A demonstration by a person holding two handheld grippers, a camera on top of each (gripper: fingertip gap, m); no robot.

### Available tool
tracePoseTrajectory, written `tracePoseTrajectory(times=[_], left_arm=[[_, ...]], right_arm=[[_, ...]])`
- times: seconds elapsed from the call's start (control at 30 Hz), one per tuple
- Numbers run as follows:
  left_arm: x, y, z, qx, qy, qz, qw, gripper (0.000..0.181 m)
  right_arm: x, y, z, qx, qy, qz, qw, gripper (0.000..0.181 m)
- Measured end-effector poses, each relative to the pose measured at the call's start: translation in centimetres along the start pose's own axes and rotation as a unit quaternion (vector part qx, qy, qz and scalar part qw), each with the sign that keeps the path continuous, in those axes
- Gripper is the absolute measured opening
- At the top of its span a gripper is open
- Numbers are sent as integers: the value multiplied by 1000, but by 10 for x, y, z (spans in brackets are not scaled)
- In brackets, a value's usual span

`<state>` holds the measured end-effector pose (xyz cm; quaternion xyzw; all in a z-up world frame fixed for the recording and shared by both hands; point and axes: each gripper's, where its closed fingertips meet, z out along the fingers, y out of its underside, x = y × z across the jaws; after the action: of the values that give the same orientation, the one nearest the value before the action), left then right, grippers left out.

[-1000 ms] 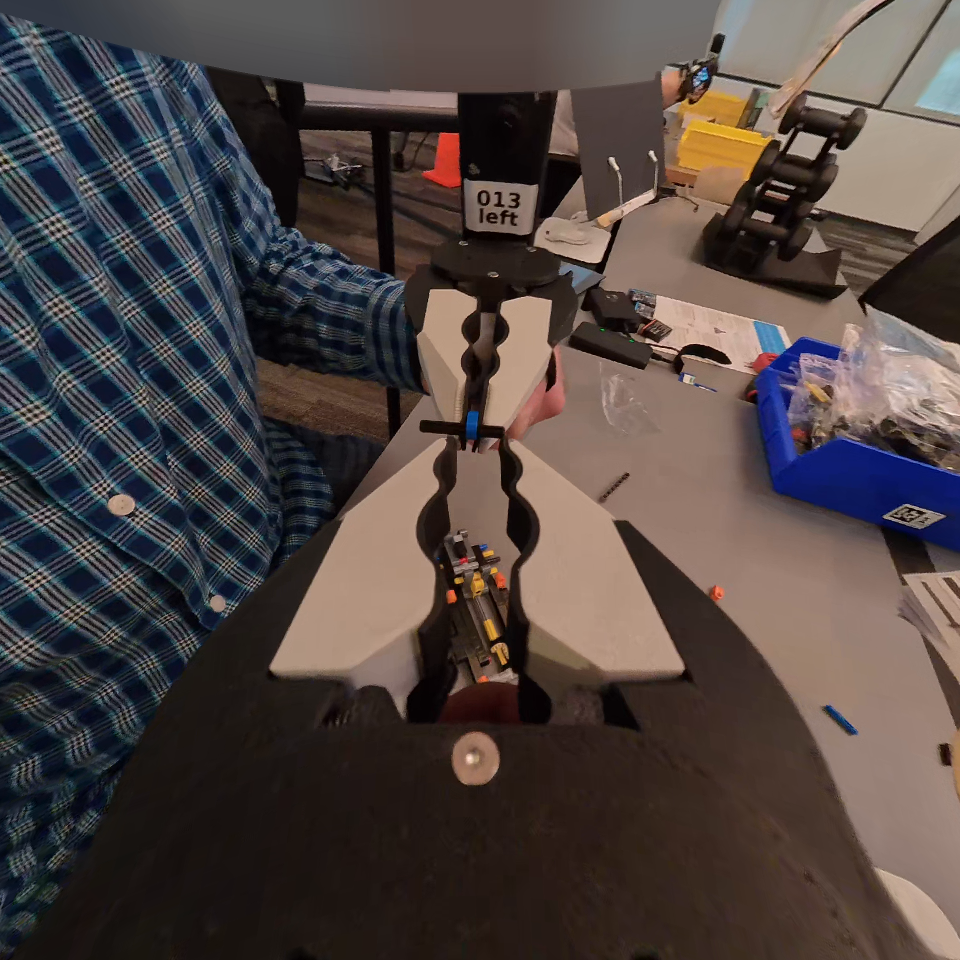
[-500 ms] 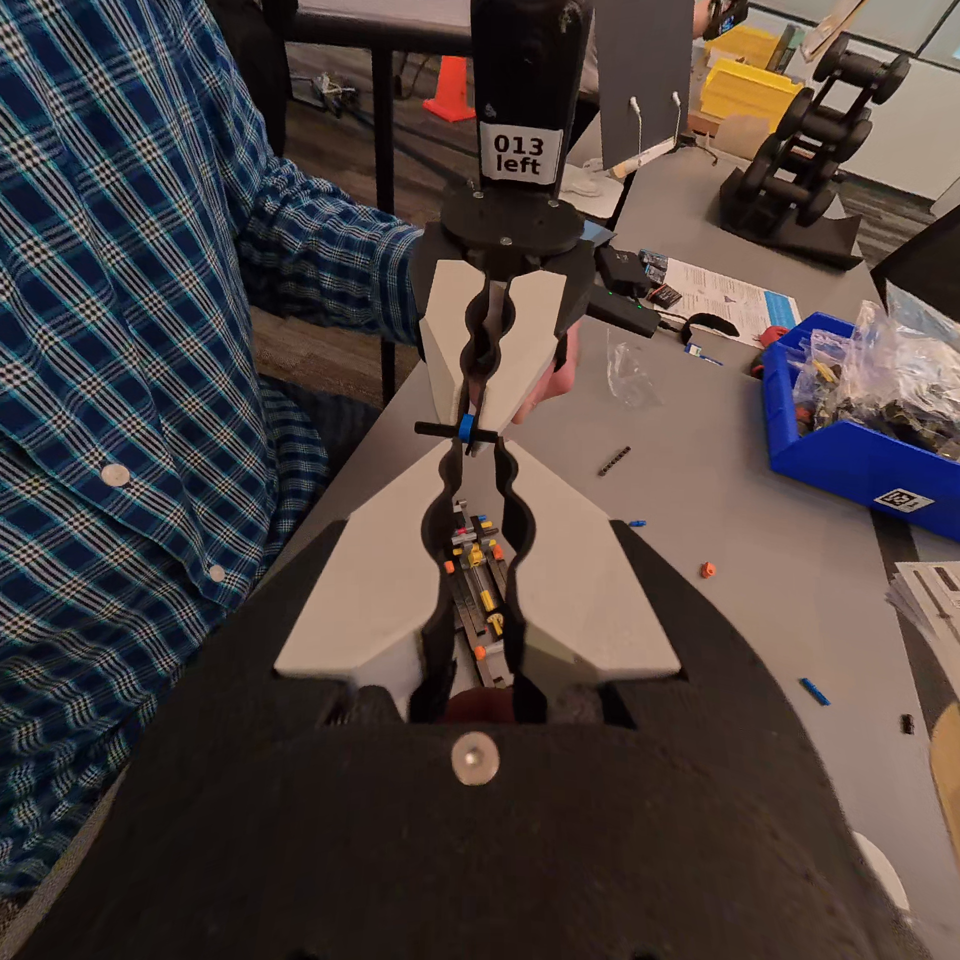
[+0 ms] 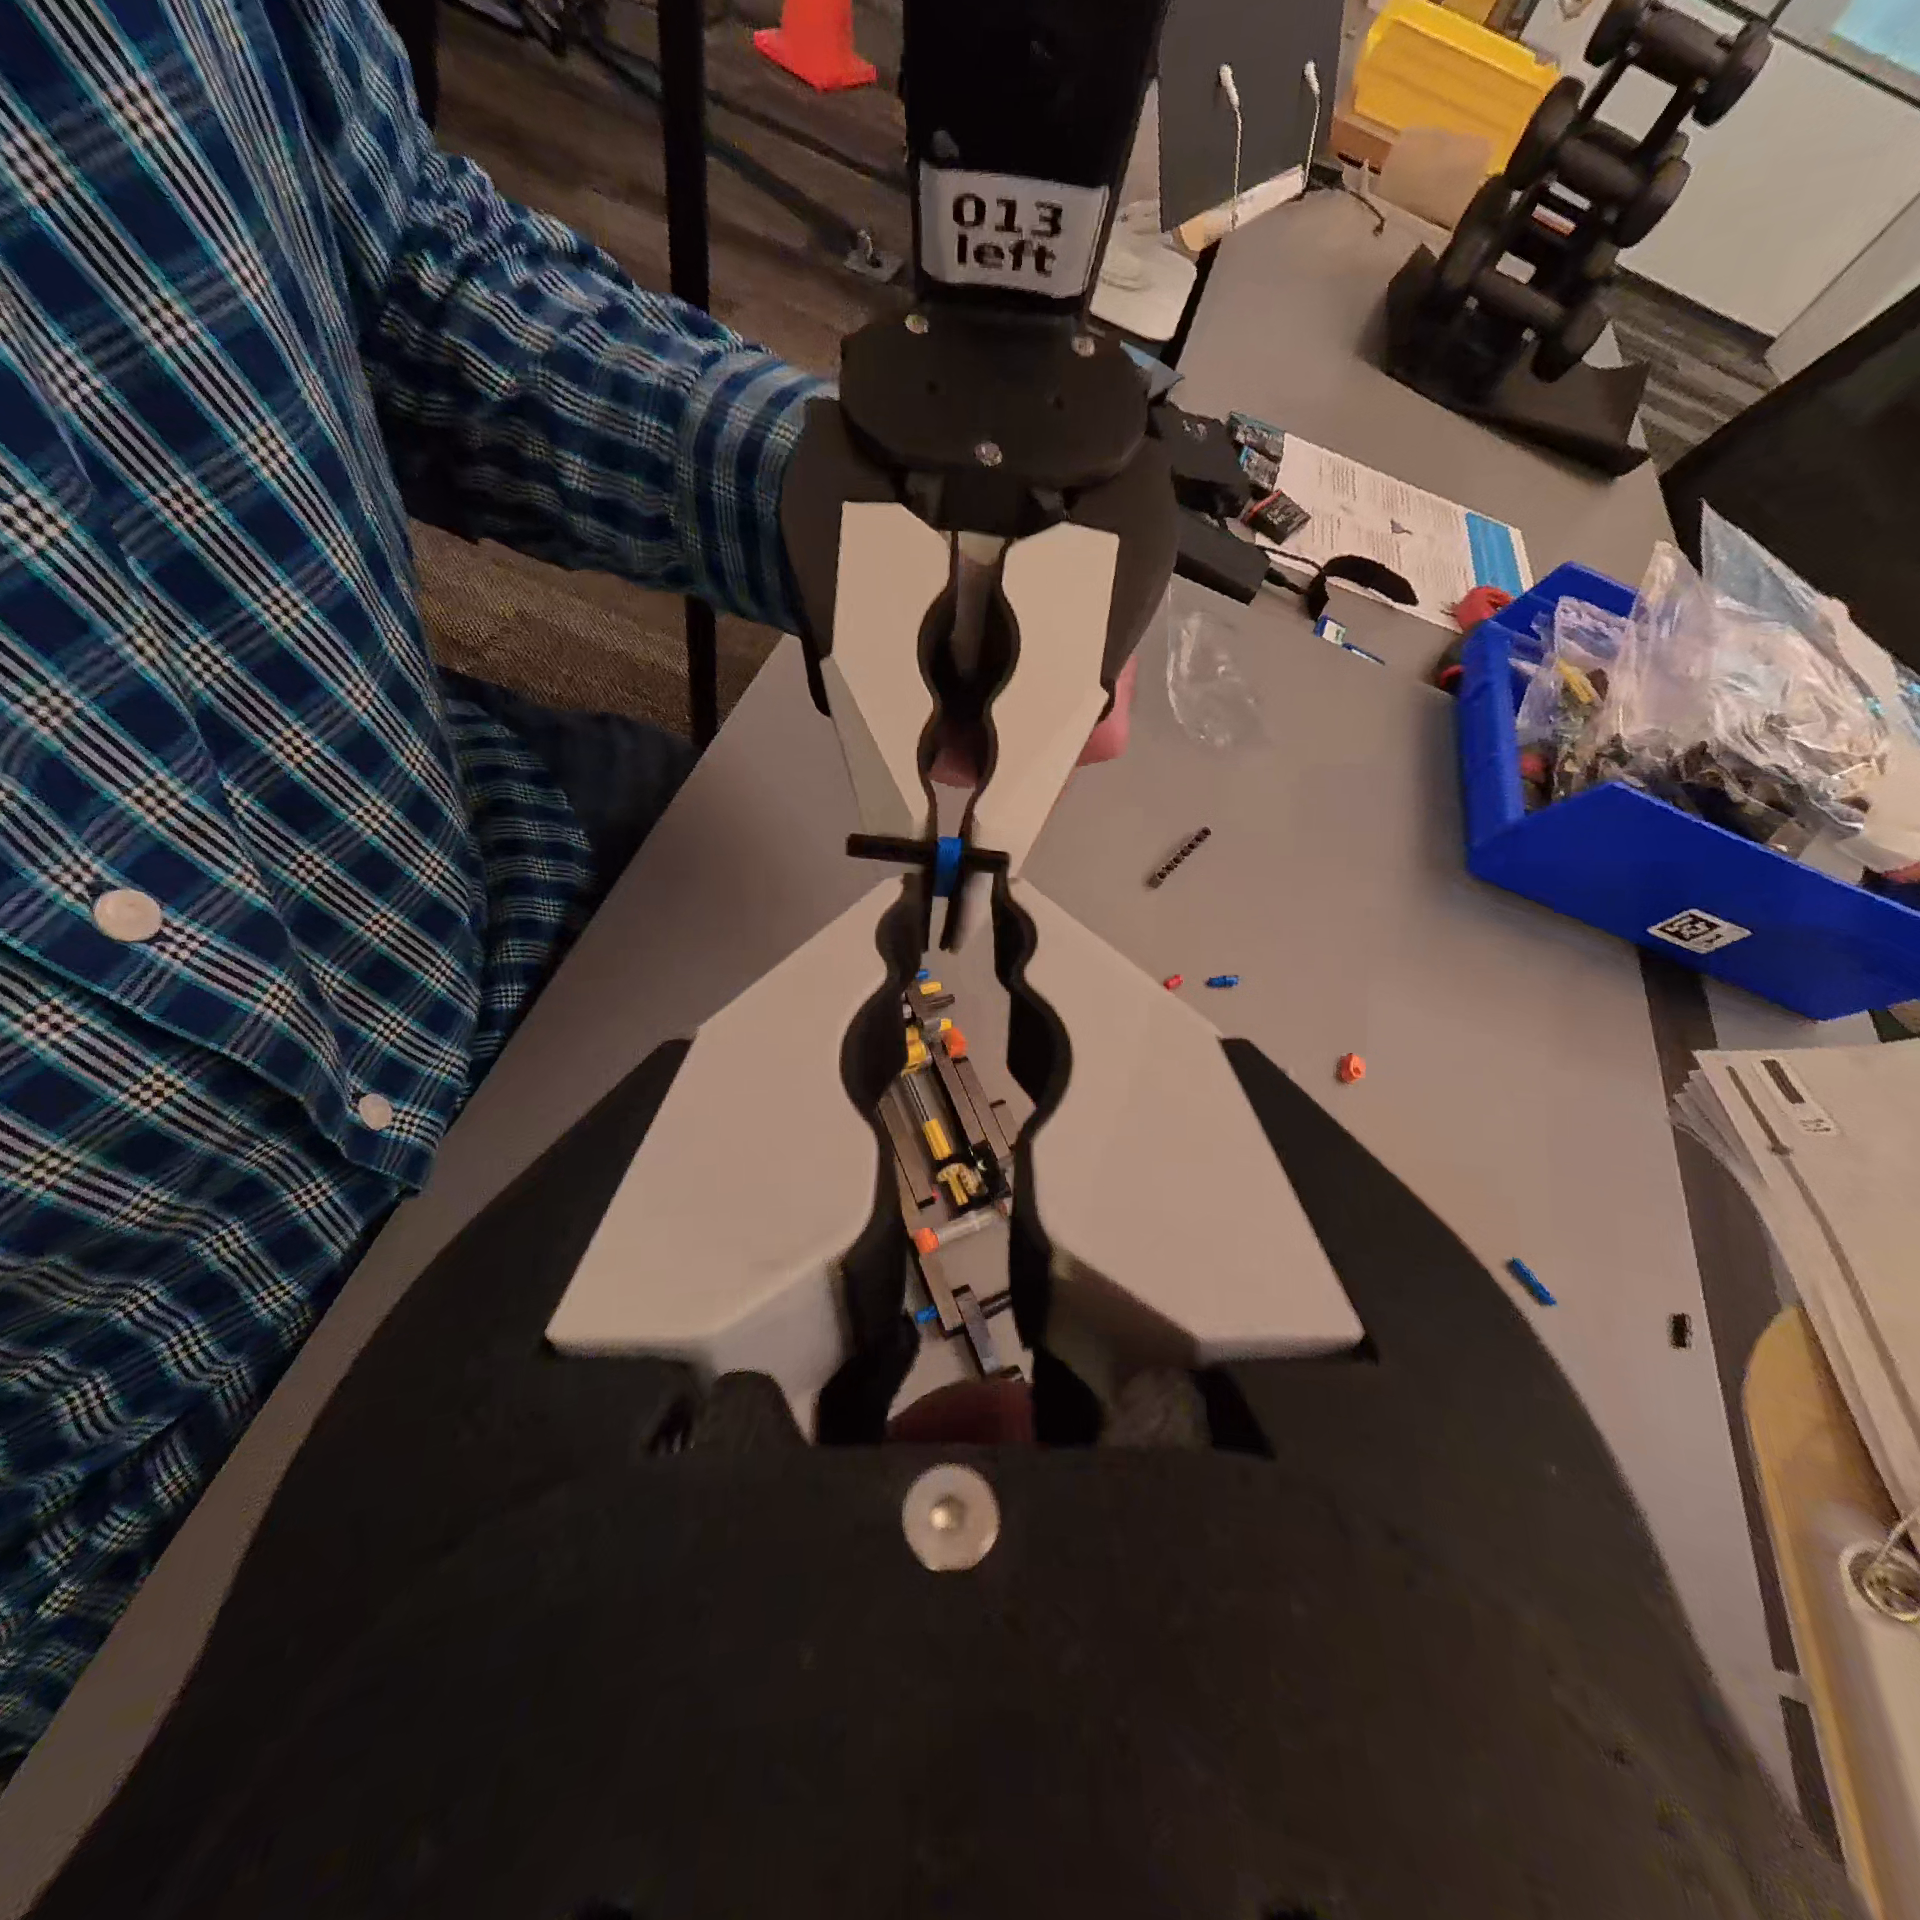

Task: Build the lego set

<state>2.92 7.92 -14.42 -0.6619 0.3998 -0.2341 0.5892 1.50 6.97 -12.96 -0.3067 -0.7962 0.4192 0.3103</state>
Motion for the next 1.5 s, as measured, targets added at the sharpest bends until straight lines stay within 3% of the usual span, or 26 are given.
tracePoseTrajectory(times=[0.43, 0.93, 1.1, 1.3, 1.5], left_arm=[[9, 9, 6, -58, 3, 48, 997, 1], [3, 24, 8, -96, -8, 43, 994, 1], [-2, 23, 9, -84, -17, 23, 996, 1], [-11, 32, 10, -84, -36, -2, 996, 1], [-25, 46, 15, -104, -76, -35, 991, 1]], right_arm=[[-9, 9, 4, -47, -14, -24, 998, 10], [-8, 23, 11, -100, 10, -68, 993, 1], [-3, 25, 9, -93, 29, -55, 994, 5], [-7, 37, -1, -77, 61, 0, 995, 28], [-3, 34, -14, -12, 125, 68, 990, 25]])
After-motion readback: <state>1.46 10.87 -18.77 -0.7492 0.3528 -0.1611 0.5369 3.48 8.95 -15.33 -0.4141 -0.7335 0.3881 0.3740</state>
